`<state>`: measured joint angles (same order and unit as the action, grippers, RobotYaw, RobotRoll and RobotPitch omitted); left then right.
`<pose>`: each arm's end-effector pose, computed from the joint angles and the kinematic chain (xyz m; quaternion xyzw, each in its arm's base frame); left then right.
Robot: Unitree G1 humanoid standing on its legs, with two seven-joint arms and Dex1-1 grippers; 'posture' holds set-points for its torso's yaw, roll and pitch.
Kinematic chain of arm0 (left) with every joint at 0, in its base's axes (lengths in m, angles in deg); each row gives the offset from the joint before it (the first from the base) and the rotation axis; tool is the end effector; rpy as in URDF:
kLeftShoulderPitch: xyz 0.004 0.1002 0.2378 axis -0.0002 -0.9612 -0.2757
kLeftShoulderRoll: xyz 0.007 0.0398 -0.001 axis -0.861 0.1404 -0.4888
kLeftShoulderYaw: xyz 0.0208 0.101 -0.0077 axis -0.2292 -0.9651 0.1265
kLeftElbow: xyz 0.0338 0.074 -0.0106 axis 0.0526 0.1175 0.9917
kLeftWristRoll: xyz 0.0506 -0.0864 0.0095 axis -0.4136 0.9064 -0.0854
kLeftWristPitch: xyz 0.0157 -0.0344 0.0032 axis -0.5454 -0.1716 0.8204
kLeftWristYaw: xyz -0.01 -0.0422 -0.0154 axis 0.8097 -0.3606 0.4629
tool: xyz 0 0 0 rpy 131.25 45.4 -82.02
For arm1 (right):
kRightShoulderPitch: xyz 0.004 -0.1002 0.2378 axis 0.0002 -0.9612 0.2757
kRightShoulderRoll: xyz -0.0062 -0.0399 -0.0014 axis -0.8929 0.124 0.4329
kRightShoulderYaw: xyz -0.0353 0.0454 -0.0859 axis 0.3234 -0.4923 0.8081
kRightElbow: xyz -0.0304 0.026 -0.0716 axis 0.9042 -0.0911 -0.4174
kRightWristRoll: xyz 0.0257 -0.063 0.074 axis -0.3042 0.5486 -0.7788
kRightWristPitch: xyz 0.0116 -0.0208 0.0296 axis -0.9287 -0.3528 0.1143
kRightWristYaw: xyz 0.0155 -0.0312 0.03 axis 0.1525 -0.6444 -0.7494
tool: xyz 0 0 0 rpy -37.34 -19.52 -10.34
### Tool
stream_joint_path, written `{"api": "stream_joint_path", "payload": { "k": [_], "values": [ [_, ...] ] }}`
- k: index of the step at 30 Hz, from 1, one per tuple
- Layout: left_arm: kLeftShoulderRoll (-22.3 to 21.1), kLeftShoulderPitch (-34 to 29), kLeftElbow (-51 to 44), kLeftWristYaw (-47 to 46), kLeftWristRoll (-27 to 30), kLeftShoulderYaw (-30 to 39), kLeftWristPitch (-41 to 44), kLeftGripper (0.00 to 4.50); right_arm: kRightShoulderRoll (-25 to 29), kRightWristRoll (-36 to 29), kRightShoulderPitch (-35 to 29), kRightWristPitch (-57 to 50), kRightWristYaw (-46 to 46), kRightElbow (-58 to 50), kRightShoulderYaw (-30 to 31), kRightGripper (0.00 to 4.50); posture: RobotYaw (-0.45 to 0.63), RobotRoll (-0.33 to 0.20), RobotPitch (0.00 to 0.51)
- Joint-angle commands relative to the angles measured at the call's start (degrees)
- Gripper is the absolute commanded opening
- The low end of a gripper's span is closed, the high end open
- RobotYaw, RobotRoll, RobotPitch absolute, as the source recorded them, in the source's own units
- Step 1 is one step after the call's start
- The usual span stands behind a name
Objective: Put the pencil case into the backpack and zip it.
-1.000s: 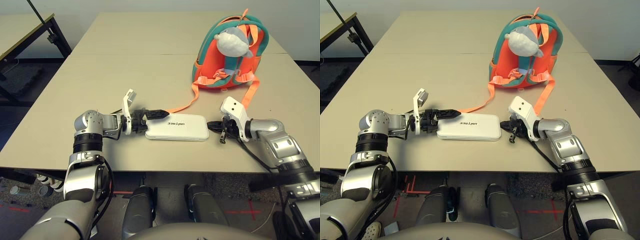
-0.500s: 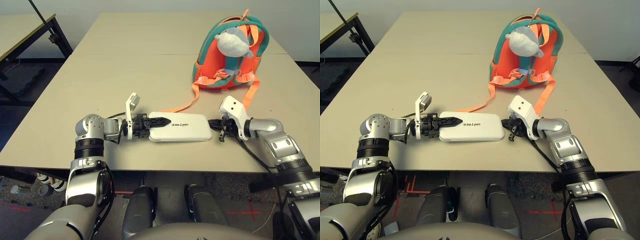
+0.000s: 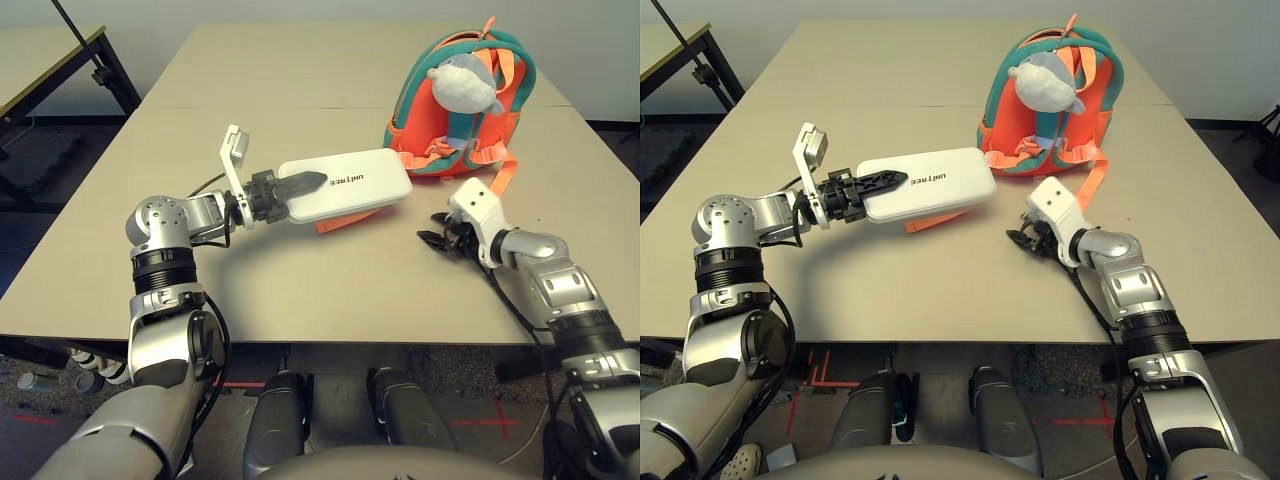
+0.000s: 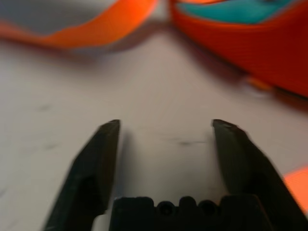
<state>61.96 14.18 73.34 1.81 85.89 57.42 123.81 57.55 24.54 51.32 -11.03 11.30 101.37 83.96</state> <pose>0.3039 0.2113 0.1569 -0.4048 0.2515 -0.4136 0.7758 0.2781 -0.2554 0.1160 -0.1276 0.1372 0.2415 0.9521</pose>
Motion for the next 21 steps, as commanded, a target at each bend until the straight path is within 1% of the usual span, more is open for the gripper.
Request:
{"api": "stream_joint_path", "payload": {
  "k": [1,3,6,10,13,21],
  "values": [
    [-1.9,2.4,-1.7,-0.7,1.8,2.4,-1.9,1.18,-1.0,-5.4,0.9,-5.9,3.0,-4.6,-5.7,4.5,-0.15,0.0,0.112],
    [-2.3,2.9,-1.8,-1.3,1.8,3.0,-3.3,1.18,-1.6,-7.7,1.7,-8.3,4.7,-6.4,-8.0,4.5,-0.15,0.0,0.112],
    [-2.3,4.4,-1.5,-3.4,1.2,4.4,-7.3,1.18,-3.9,-12.2,5.1,-11.2,8.2,-7.9,-11.8,4.5,-0.16,0.0,0.113],
    [-2.3,5.1,-1.4,-4.8,1.0,4.3,-10.6,1.18,-6.0,-15.1,8.7,-12.6,10.8,-6.9,-13.8,4.5,-0.16,0.0,0.113],
    [-2.2,5.3,-1.8,-5.7,0.7,3.7,-12.9,1.18,-6.6,-14.3,11.9,-10.3,12.7,-2.4,-13.4,4.5,-0.15,0.0,0.112],
    [-1.3,5.2,-3.0,-8.6,2.3,4.3,-14.4,1.18,-7.2,-9.3,21.4,2.2,15.3,17.0,-11.3,4.5,-0.13,0.0,0.108]
  ]
}}
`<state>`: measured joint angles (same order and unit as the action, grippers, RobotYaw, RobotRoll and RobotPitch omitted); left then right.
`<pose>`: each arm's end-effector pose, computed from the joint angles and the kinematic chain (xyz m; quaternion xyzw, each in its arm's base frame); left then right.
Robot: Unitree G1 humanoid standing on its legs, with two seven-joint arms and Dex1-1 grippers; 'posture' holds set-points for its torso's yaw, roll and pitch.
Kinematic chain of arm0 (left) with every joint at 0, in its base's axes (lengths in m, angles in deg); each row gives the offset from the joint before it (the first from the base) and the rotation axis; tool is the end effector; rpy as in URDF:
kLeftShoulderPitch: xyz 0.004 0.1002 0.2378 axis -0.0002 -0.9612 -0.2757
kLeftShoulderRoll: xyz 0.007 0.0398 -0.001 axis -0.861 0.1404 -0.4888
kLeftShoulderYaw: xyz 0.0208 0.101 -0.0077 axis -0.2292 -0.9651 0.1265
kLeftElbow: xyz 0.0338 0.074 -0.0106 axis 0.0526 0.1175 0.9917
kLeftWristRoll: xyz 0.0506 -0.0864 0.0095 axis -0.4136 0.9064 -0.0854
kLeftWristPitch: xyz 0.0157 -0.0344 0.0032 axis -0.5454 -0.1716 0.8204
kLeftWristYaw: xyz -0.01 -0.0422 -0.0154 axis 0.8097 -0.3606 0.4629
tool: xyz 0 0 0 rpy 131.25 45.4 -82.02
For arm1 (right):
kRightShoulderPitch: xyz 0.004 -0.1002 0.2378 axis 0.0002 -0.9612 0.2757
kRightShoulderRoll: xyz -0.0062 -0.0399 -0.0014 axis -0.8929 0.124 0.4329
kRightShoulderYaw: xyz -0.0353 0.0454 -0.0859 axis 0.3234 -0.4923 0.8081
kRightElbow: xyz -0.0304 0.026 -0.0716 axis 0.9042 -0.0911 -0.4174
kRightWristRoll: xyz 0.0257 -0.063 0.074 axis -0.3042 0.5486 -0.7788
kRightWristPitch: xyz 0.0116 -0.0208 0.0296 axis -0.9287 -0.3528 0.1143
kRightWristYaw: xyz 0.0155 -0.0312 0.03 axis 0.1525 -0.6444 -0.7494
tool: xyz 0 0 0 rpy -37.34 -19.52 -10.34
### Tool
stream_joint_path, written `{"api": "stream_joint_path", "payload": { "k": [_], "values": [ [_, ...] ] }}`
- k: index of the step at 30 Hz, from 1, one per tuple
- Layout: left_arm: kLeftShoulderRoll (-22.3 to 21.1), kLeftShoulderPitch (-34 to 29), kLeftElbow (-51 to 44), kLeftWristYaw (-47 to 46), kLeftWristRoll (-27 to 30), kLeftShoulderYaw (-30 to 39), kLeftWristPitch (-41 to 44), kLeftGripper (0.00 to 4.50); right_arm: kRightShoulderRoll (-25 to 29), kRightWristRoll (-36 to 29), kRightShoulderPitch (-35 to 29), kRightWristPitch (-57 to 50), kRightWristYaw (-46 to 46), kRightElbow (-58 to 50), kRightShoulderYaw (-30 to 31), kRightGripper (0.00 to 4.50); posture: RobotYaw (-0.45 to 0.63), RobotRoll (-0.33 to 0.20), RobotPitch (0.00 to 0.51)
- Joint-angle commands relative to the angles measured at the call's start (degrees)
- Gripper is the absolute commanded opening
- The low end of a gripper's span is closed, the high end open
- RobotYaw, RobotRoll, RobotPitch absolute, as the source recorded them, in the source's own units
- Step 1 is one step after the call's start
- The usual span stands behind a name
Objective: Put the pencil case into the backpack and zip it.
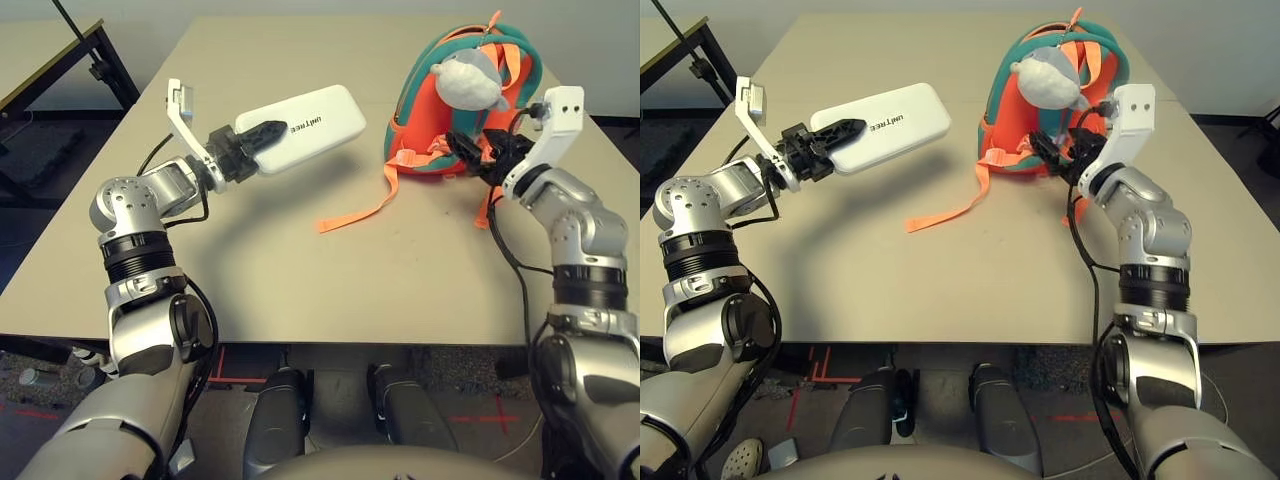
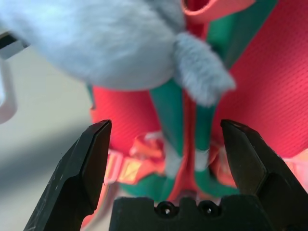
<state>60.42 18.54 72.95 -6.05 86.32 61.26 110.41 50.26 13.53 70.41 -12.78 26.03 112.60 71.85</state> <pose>0.3139 0.2263 0.1910 -0.3824 0.1177 -0.3358 0.8527 0.3234 -0.2408 0.1705 0.0689 -0.0033 0.1255 0.9897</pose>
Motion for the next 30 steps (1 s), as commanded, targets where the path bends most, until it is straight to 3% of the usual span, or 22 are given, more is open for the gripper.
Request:
{"api": "stream_joint_path", "payload": {
  "k": [1,10,13,19,22,30],
  "values": [
    [0.3,0.7,-2.9,-1.0,2.0,0.5,-0.9,1.18,0.0,2.2,3.2,5.2,0.4,7.9,1.1,4.5,-0.12,0.0,0.107],
    [0.7,-0.3,-4.5,-3.1,3.0,0.6,-1.7,1.18,-1.0,5.6,10.2,15.7,-0.1,24.4,2.9,4.5,-0.1,0.0,0.105],
    [0.7,-0.4,-4.7,-3.4,3.1,0.5,-1.9,1.18,-1.1,5.9,10.8,17.6,-0.3,26.2,2.9,3.91,-0.1,0.0,0.105],
    [0.8,-0.5,-4.4,-3.6,3.6,0.3,-2.0,1.18,-1.1,6.2,10.5,19.0,-0.9,26.7,2.8,1.59,-0.1,0.0,0.105],
    [0.9,-0.4,-4.0,-3.4,3.4,0.0,-2.4,1.18,-1.0,6.4,10.2,19.3,-1.1,26.4,2.9,0.68,-0.1,0.0,0.105],
    [1.1,0.5,-2.0,-2.9,2.6,-0.6,-4.7,1.18,-1.1,5.5,7.9,17.3,-3.8,17.8,4.1,0.54,-0.12,0.0,0.097]
  ]
}}
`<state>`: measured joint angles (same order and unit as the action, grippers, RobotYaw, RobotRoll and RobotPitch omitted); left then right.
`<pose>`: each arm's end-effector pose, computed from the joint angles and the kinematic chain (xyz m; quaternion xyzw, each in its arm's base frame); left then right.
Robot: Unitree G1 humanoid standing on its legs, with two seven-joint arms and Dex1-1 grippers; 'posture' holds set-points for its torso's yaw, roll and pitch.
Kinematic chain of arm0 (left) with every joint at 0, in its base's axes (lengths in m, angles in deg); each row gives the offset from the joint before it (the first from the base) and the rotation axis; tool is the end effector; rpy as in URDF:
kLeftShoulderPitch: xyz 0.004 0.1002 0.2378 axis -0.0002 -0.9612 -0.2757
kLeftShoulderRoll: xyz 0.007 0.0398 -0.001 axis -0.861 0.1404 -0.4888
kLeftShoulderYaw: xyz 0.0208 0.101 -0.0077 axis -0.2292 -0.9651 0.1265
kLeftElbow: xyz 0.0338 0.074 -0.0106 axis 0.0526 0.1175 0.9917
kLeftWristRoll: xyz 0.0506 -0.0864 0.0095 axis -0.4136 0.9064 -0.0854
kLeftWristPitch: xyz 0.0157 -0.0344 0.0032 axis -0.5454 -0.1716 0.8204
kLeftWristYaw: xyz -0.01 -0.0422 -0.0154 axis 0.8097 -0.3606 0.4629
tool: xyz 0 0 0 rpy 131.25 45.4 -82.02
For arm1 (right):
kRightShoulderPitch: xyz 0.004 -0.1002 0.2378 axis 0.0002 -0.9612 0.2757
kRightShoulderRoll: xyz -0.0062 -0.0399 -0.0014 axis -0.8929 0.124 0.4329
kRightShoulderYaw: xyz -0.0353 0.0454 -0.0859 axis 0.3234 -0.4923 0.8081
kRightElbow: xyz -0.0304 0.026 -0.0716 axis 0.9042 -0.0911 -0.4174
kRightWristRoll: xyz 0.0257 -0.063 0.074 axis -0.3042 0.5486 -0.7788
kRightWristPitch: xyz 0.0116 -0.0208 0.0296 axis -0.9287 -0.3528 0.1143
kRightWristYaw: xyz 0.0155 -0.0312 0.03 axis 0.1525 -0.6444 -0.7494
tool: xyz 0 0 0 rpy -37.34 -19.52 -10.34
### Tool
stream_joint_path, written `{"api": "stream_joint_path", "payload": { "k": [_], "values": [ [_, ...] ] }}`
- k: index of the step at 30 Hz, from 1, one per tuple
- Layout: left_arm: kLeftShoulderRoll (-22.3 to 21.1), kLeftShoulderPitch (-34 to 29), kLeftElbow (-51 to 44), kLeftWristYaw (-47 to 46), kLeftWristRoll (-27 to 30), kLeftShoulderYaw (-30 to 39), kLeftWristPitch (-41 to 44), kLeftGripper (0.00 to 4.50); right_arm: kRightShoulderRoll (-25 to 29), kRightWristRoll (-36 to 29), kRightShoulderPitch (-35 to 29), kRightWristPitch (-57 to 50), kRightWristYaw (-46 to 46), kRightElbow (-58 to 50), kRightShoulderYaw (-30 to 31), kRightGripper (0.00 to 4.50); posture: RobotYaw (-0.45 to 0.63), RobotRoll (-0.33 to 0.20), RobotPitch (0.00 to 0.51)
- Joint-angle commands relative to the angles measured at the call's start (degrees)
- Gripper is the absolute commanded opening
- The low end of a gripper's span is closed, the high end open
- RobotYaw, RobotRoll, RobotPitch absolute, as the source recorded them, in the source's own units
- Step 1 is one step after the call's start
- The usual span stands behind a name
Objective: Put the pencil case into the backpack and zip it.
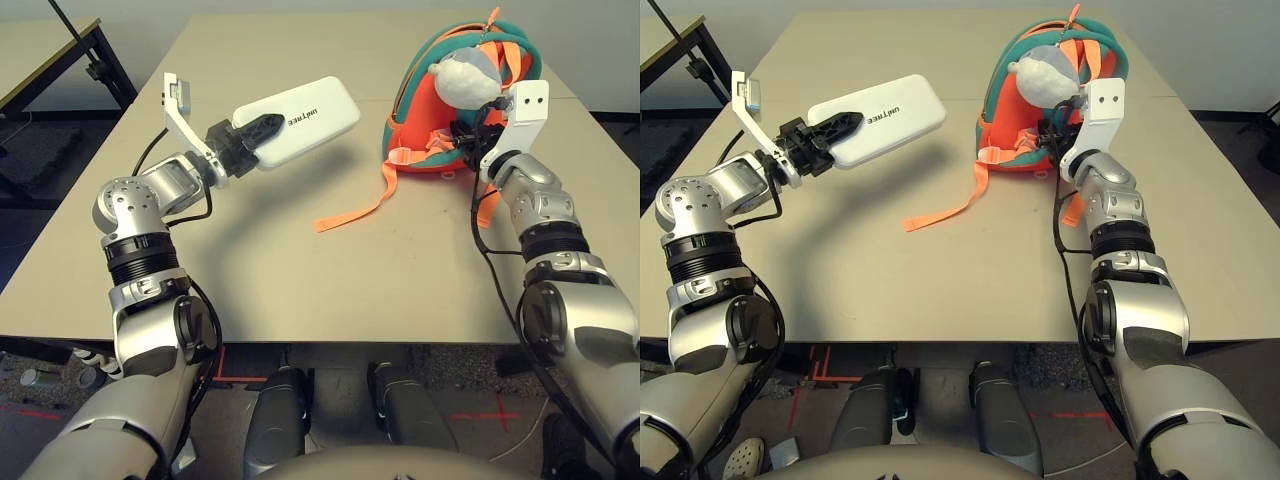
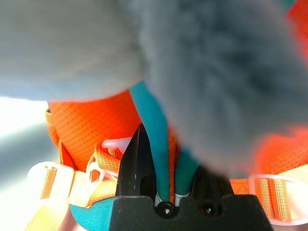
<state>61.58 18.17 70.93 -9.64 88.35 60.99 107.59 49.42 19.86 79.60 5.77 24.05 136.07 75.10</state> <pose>0.3135 0.2213 0.1947 -0.3815 0.0944 -0.3223 0.8612 0.3496 -0.2299 0.1598 0.0179 -0.0174 0.1298 0.9912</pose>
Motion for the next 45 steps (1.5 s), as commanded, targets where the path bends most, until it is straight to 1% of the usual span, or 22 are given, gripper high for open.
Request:
{"api": "stream_joint_path", "payload": {
  "k": [1,2,5,8,12,17,21,23,26,29,32,35,39,45],
  "values": [
    [-0.1,1.0,0.3,0.7,0.5,-0.4,-2.2,1.18,-0.3,-1.2,-2.0,-2.3,-2.3,-8.1,1.1,0.54,-0.12,0.0,0.097],
    [-0.1,1.0,0.4,0.7,0.5,-0.4,-2.4,1.18,-0.3,-1.5,-2.8,-3.3,-2.6,-10.4,1.3,0.54,-0.13,0.0,0.097],
    [-0.3,1.0,0.8,0.7,0.4,-0.6,-3.1,1.18,-0.2,-3.8,-6.4,-10.0,-3.7,-22.5,2.1,0.54,-0.13,0.0,0.098],
    [-0.1,1.0,1.4,0.7,0.2,-1.0,-3.8,1.18,1.3,-7.5,-11.2,-20.6,-4.5,-39.0,2.6,0.54,-0.14,0.0,0.099],
    [0.0,0.9,2.0,0.7,0.2,-1.6,-4.4,1.18,4.2,-12.1,-15.7,-32.5,-4.1,-55.0,1.8,0.54,-0.15,0.0,0.104],
    [-0.1,1.2,3.2,1.0,0.3,-2.3,-5.0,1.18,7.2,-17.4,-18.5,-43.5,-2.1,-67.7,-0.8,0.54,-0.18,0.0,0.11],
    [0.2,1.3,4.2,1.7,0.0,-3.0,-5.4,1.18,8.2,-22.6,-20.2,-52.7,0.9,-77.3,-3.9,0.54,-0.2,0.0,0.115],
    [0.3,1.4,4.7,1.9,0.0,-3.3,-5.5,1.18,8.5,-24.8,-21.0,-56.3,2.0,-80.4,-5.3,0.54,-0.21,0.0,0.117],
    [0.5,1.8,6.0,2.5,-0.3,-4.0,-6.1,1.18,8.5,-27.2,-22.7,-59.7,3.4,-82.9,-6.7,0.54,-0.23,0.0,0.117],
    [0.7,2.3,7.2,3.1,-0.4,-4.7,-6.8,1.18,8.1,-27.3,-26.5,-59.8,4.3,-84.7,-5.6,0.54,-0.24,0.0,0.116],
    [1.1,3.4,8.3,3.8,-0.7,-5.5,-7.3,1.18,6.9,-24.3,-32.9,-55.7,4.4,-84.3,-1.7,0.54,-0.24,0.0,0.117],
    [0.9,4.2,8.7,4.5,-0.9,-5.9,-7.5,1.18,6.5,-20.2,-37.1,-49.8,4.2,-81.7,2.2,0.54,-0.24,0.0,0.116],
    [-0.6,4.5,7.6,6.0,-0.9,-6.9,-6.9,1.18,6.0,-16.6,-38.1,-43.9,4.2,-77.1,4.6,0.54,-0.23,0.0,0.117],
    [-7.0,5.1,4.1,12.7,-1.6,-10.9,-5.8,1.18,5.1,-14.4,-37.2,-39.4,3.8,-72.4,6.7,0.54,-0.2,0.0,0.116]
  ]
}}
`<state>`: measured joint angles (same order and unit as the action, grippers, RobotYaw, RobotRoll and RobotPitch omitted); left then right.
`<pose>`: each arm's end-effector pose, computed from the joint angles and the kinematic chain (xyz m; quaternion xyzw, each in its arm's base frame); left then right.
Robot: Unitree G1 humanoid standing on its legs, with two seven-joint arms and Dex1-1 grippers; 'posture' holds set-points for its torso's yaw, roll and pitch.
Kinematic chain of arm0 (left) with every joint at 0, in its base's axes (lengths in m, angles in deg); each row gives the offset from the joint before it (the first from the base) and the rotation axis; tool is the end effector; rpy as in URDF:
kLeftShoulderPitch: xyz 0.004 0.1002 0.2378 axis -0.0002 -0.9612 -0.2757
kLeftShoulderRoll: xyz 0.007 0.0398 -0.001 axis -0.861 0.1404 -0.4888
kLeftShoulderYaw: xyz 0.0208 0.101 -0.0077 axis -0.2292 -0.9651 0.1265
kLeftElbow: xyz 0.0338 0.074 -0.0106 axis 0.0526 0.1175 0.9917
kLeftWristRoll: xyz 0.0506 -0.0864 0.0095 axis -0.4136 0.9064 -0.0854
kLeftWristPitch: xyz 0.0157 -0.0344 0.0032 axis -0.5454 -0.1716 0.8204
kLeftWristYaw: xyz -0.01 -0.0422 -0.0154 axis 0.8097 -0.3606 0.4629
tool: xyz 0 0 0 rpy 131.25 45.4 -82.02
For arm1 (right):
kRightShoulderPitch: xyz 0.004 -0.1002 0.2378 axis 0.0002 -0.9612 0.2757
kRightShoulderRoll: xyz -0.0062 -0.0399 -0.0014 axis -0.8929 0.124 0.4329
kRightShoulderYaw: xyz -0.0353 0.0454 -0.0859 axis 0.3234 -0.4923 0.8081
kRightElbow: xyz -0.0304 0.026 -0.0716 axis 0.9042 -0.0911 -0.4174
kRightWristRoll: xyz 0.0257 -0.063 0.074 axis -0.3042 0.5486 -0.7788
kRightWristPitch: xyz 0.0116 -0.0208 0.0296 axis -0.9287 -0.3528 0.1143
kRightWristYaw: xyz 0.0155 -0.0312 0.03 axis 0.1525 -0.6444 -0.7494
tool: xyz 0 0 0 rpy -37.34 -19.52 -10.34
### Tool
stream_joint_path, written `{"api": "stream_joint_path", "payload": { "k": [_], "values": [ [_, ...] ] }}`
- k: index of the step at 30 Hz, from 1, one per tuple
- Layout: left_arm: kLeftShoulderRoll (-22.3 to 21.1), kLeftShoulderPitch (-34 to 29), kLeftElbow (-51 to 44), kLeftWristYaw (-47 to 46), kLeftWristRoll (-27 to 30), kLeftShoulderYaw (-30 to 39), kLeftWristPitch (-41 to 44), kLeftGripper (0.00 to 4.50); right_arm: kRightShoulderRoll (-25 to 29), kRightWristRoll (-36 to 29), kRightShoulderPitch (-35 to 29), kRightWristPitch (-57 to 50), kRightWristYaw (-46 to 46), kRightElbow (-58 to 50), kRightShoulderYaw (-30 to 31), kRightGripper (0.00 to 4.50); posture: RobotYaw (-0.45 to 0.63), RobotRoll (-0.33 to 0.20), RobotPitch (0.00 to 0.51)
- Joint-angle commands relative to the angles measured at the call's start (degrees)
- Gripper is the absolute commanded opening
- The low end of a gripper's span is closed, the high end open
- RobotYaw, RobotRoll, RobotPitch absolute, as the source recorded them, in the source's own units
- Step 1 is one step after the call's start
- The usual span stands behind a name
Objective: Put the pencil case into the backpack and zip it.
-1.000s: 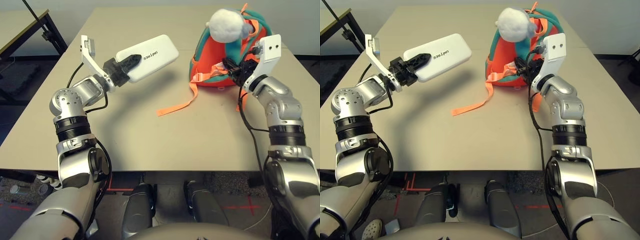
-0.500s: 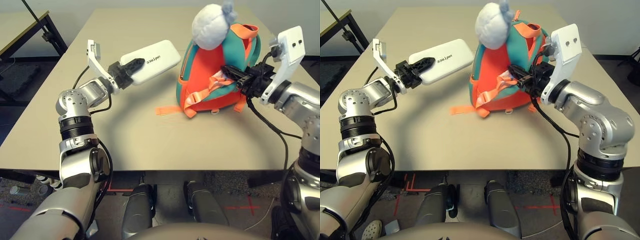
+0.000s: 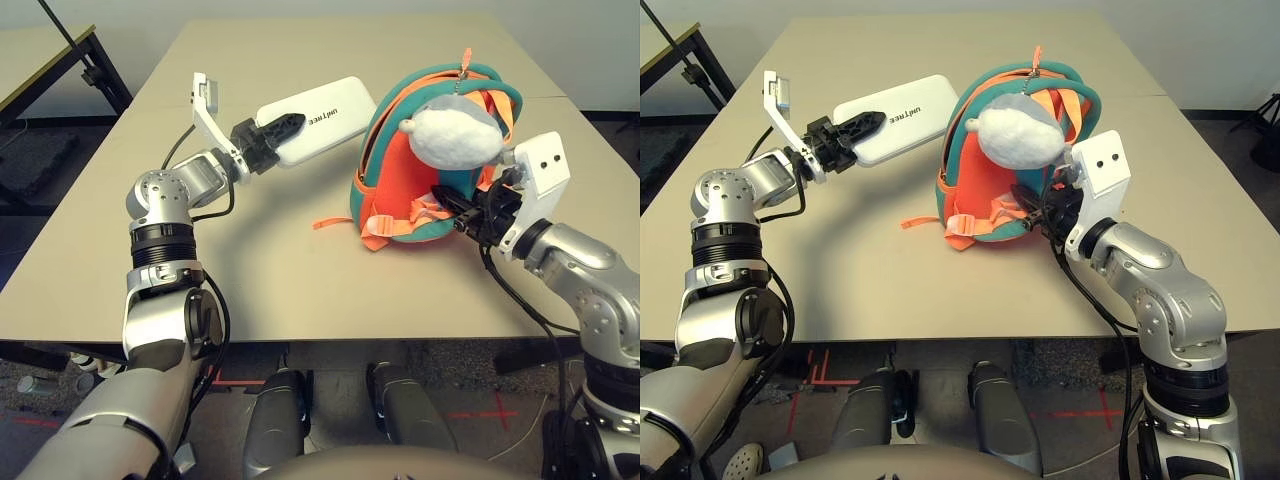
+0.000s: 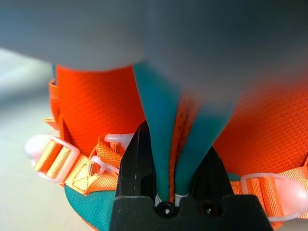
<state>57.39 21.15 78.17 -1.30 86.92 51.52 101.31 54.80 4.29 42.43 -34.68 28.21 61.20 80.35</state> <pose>0.3276 0.2158 0.1993 -0.3339 0.0964 -0.3658 0.8634 0.2258 -0.2069 0.1656 -0.0294 0.0453 0.2511 0.9664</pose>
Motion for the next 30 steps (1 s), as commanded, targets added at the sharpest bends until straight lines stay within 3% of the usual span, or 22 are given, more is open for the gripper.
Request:
{"api": "stream_joint_path", "payload": {
  "k": [1,10,15,20,30],
  "values": [
    [-3.9,2.5,-3.5,5.6,-0.2,-1.9,0.4,1.18,-0.4,1.4,0.0,1.5,-0.6,3.1,1.8,0.54,-0.2,0.0,0.116],
    [-13.3,7.2,-9.0,17.1,0.8,-5.8,1.9,1.18,-1.2,3.1,0.8,4.4,-1.8,7.2,3.7,0.54,-0.17,0.0,0.117],
    [-13.8,9.1,-9.4,19.6,3.5,-4.3,4.3,1.18,-1.7,3.7,0.6,5.3,-2.1,8.3,4.2,0.54,-0.17,0.0,0.118],
    [-14.1,8.3,-9.2,21.6,2.6,-5.5,4.2,1.18,-2.3,4.2,0.4,5.5,-2.2,8.4,4.4,0.54,-0.18,0.0,0.121],
    [-15.0,4.8,-9.1,26.5,-5.6,-14.5,-1.3,1.18,-2.9,4.5,1.0,5.4,-2.0,8.7,4.4,0.54,-0.19,0.0,0.125]
  ]
}}
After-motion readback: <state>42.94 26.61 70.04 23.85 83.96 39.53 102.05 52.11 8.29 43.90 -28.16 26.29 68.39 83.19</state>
